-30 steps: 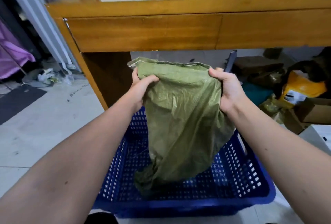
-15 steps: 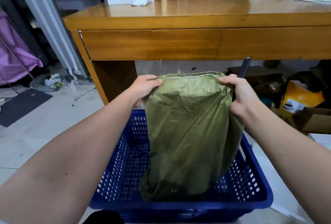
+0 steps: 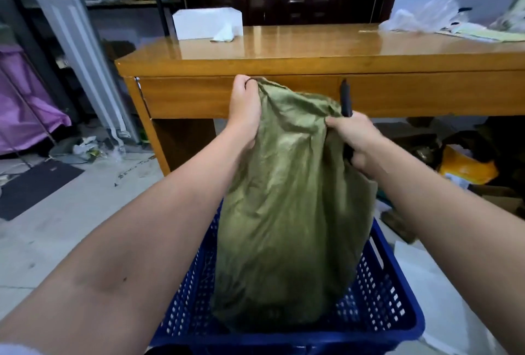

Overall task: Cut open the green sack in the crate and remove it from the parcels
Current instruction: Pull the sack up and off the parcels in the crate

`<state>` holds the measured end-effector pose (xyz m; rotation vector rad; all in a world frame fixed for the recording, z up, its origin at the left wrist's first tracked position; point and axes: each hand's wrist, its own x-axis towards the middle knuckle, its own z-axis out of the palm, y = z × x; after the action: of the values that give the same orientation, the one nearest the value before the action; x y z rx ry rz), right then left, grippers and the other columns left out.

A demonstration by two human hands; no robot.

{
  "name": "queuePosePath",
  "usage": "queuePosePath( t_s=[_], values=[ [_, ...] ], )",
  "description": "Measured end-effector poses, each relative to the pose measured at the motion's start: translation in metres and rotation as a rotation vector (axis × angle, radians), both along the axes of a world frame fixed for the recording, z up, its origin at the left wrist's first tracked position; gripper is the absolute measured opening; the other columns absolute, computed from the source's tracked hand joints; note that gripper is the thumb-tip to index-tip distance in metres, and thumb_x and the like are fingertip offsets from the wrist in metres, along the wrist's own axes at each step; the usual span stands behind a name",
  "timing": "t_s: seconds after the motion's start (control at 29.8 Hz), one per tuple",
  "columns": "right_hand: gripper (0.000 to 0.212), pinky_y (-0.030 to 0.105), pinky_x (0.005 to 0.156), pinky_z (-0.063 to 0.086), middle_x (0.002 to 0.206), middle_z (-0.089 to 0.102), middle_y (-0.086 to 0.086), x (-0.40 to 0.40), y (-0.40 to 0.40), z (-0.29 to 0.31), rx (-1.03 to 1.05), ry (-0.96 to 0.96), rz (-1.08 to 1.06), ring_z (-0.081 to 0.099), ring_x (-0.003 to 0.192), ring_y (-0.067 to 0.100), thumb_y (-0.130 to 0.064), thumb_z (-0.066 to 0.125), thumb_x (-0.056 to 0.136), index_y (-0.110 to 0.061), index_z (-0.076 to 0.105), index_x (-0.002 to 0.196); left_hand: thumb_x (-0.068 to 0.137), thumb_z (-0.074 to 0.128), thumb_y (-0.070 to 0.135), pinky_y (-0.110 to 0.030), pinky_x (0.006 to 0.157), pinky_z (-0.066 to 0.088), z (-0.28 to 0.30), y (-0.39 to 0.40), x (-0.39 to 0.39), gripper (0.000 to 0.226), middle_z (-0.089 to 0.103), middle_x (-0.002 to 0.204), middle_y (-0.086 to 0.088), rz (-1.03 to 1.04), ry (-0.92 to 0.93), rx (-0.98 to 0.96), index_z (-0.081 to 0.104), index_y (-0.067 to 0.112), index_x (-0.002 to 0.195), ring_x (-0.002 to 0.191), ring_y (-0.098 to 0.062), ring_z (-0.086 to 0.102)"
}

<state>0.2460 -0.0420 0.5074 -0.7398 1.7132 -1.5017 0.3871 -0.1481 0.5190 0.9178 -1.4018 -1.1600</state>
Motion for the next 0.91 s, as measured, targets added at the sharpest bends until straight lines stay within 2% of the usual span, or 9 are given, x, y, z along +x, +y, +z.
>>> queuePosePath(
  t_s=[0.07, 0.17, 0.23, 0.34, 0.47, 0.6, 0.7, 0.77, 0.91],
  values=[
    [0.016, 0.049, 0.076, 0.060, 0.098, 0.074, 0.019, 0.000, -0.009, 0.034, -0.208, -0.212, 0.025, 0.073, 0.089, 0.034, -0.013, 0.055, 0.095, -0.009, 0.063, 0.109, 0.078, 0.065, 0.036, -0.037, 0.089, 0.051, 0.003, 0.000, 0.005, 0.049, 0.064, 0.110, -0.007, -0.280, -0.022, 0.134, 0.050, 0.016, 0.120, 0.098, -0.022, 0.062],
    [0.027, 0.045, 0.066, 0.061, 0.098, 0.074, 0.021, 0.006, -0.019, 0.070, -0.331, -0.406, 0.076, 0.073, 0.087, 0.033, -0.019, 0.049, 0.099, -0.002, 0.063, 0.115, 0.057, 0.089, 0.048, -0.038, 0.112, 0.038, -0.017, 0.009, 0.018, 0.113, 0.050, 0.145, 0.001, -0.623, -0.597, 0.150, 0.031, 0.022, 0.150, 0.131, -0.021, 0.052],
    [0.037, 0.045, 0.065, 0.061, 0.114, 0.069, 0.024, 0.011, -0.018, 0.073, -0.348, -0.490, 0.081, 0.070, 0.100, 0.036, -0.023, 0.048, 0.099, -0.001, 0.058, 0.127, 0.075, 0.081, 0.042, -0.024, 0.107, 0.035, -0.032, 0.017, 0.021, 0.095, 0.046, 0.147, 0.001, -0.514, -0.870, 0.074, 0.031, 0.013, 0.151, 0.135, -0.022, 0.047],
    [0.030, 0.046, 0.071, 0.061, 0.108, 0.072, 0.021, 0.015, -0.007, 0.061, -0.349, -0.414, 0.053, 0.072, 0.094, 0.033, -0.023, 0.058, 0.096, -0.006, 0.061, 0.119, 0.095, 0.052, 0.019, -0.034, 0.101, 0.048, -0.025, 0.010, 0.023, 0.037, 0.060, 0.135, -0.016, -0.030, -0.757, 0.031, 0.056, 0.011, 0.131, 0.122, -0.035, 0.058],
    [0.036, 0.039, 0.085, 0.057, 0.102, 0.074, 0.006, 0.006, 0.012, 0.044, -0.357, -0.050, -0.038, 0.071, 0.090, 0.020, -0.028, 0.080, 0.077, -0.015, 0.066, 0.107, 0.092, 0.039, 0.009, -0.028, 0.088, 0.044, 0.018, 0.010, 0.020, 0.038, 0.066, 0.123, -0.010, 0.255, -0.340, -0.002, 0.062, 0.016, 0.120, 0.107, -0.031, 0.059],
    [0.082, 0.031, 0.084, 0.050, 0.126, 0.062, 0.004, 0.019, 0.015, 0.019, -0.053, 0.299, 0.249, 0.062, 0.100, 0.017, -0.024, 0.086, 0.070, -0.011, 0.046, 0.140, 0.084, 0.045, 0.024, -0.044, 0.097, 0.052, 0.034, 0.022, 0.000, 0.033, 0.072, 0.113, -0.007, -0.065, -0.272, -0.105, 0.069, 0.022, 0.105, 0.106, -0.031, 0.064],
    [0.045, 0.029, 0.061, 0.050, 0.110, 0.065, 0.009, 0.032, 0.011, 0.006, -0.007, -0.024, 0.153, 0.059, 0.078, 0.017, -0.029, 0.063, 0.093, -0.010, 0.055, 0.133, 0.089, 0.047, 0.020, -0.055, 0.102, 0.048, 0.029, 0.036, -0.012, 0.025, 0.069, 0.119, -0.016, -0.312, -0.173, -0.045, 0.067, 0.019, 0.104, 0.113, -0.036, 0.063],
    [0.038, 0.030, 0.061, 0.052, 0.097, 0.068, 0.010, 0.028, 0.011, 0.014, -0.090, -0.265, 0.046, 0.062, 0.078, 0.022, -0.040, 0.047, 0.099, -0.013, 0.066, 0.117, 0.090, 0.056, 0.015, -0.056, 0.104, 0.045, 0.032, 0.048, -0.003, 0.029, 0.062, 0.128, -0.022, -0.360, -0.049, -0.016, 0.059, 0.010, 0.119, 0.116, -0.036, 0.060],
    [0.039, 0.038, 0.076, 0.056, 0.110, 0.071, 0.014, 0.012, 0.012, 0.029, -0.301, -0.502, -0.079, 0.066, 0.098, 0.028, -0.036, 0.047, 0.100, -0.007, 0.067, 0.117, 0.064, 0.085, 0.033, -0.046, 0.112, 0.038, 0.000, 0.034, 0.023, 0.106, 0.037, 0.148, -0.012, -0.353, -0.632, -0.005, 0.025, 0.024, 0.151, 0.133, -0.030, 0.043]
  ],
)
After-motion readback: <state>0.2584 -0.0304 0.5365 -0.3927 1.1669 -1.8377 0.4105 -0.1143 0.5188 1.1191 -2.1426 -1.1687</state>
